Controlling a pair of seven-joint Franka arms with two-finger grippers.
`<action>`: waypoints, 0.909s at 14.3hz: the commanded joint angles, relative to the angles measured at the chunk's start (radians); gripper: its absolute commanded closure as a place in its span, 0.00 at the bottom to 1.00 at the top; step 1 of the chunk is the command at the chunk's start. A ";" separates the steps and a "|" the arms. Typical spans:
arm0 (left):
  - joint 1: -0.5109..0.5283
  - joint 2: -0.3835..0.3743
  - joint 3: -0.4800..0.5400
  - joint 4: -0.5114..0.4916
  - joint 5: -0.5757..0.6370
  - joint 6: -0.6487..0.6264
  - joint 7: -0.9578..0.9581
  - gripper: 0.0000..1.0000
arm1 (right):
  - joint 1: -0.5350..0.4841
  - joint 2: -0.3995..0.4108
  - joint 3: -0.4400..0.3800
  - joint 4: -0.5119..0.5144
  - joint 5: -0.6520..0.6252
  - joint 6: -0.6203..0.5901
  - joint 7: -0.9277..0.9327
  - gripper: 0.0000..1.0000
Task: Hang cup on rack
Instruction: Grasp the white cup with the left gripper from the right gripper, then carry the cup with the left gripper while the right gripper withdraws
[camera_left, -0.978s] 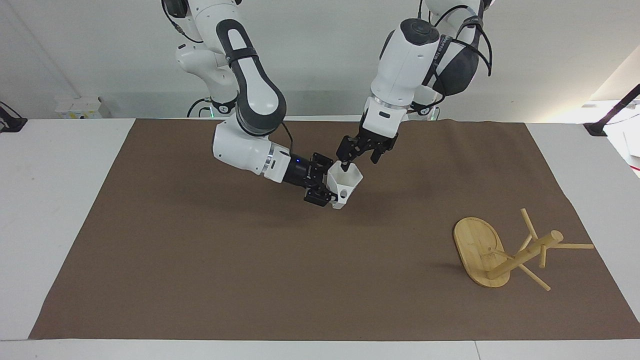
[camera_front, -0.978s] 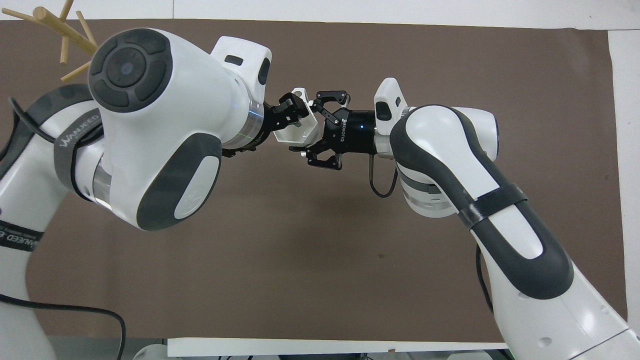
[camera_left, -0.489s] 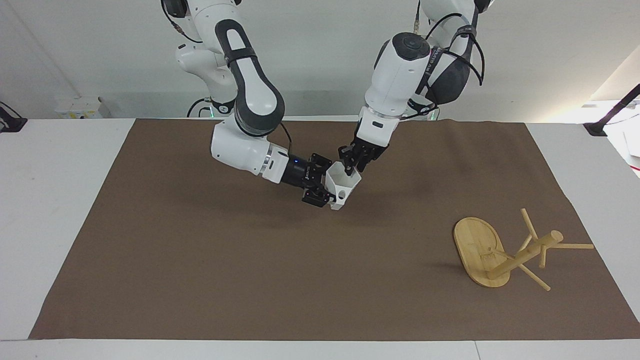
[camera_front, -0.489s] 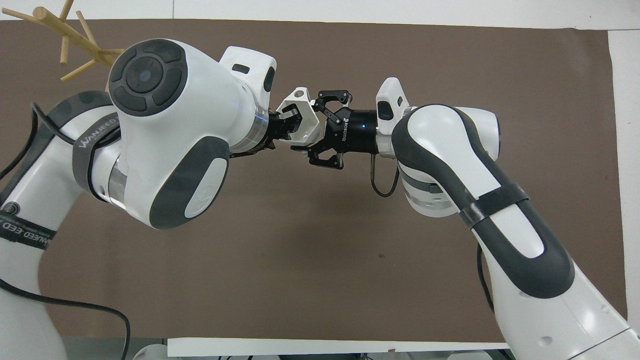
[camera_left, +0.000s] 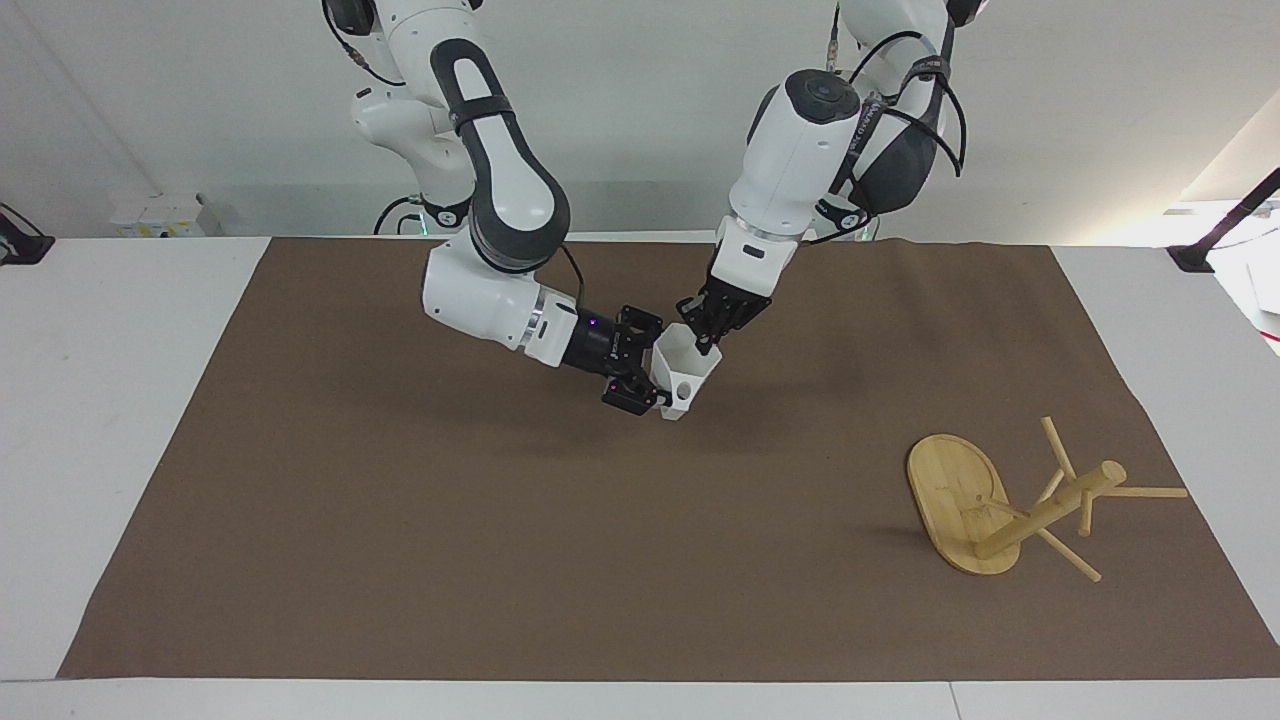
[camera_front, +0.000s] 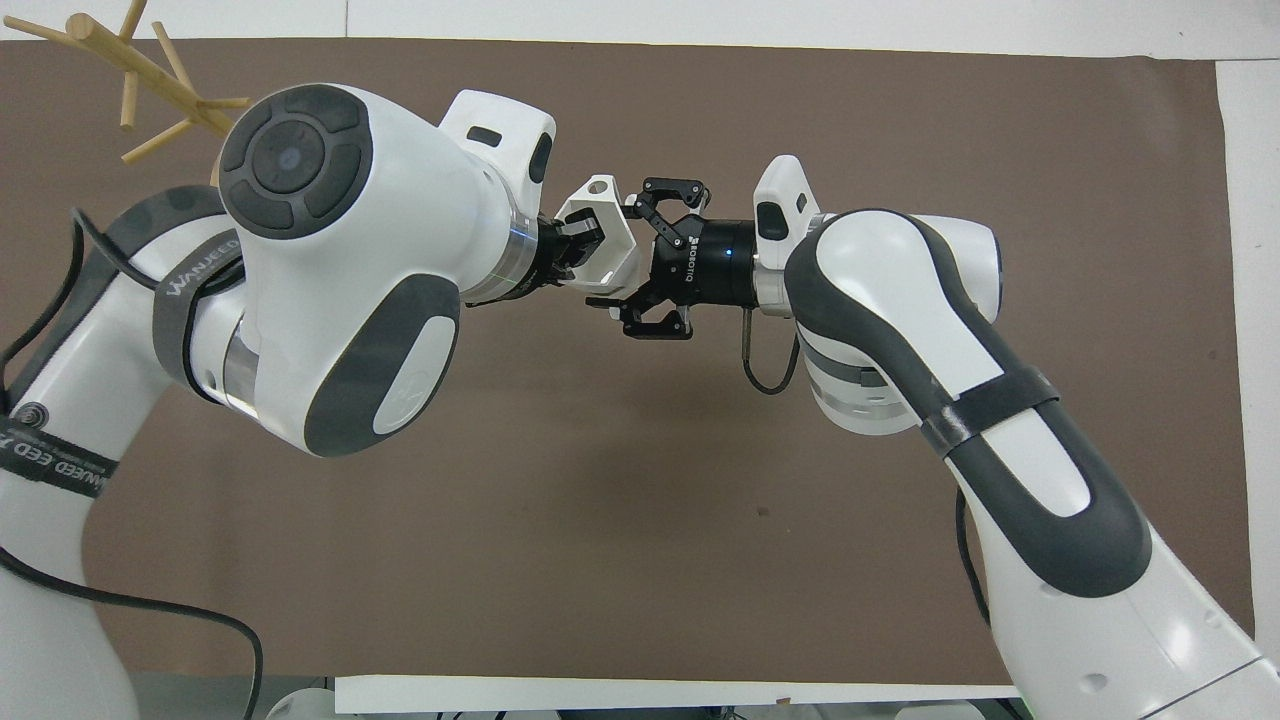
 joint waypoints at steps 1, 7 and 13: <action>-0.003 -0.006 0.012 -0.018 0.004 0.035 0.034 1.00 | -0.063 -0.026 0.000 -0.029 -0.008 -0.056 -0.004 0.00; 0.000 -0.006 0.018 -0.015 0.005 0.037 0.058 1.00 | -0.351 -0.068 -0.007 -0.026 -0.456 -0.254 0.016 0.00; 0.101 -0.018 0.026 -0.018 0.076 0.072 0.092 1.00 | -0.603 -0.146 -0.007 0.005 -0.917 -0.380 0.341 0.00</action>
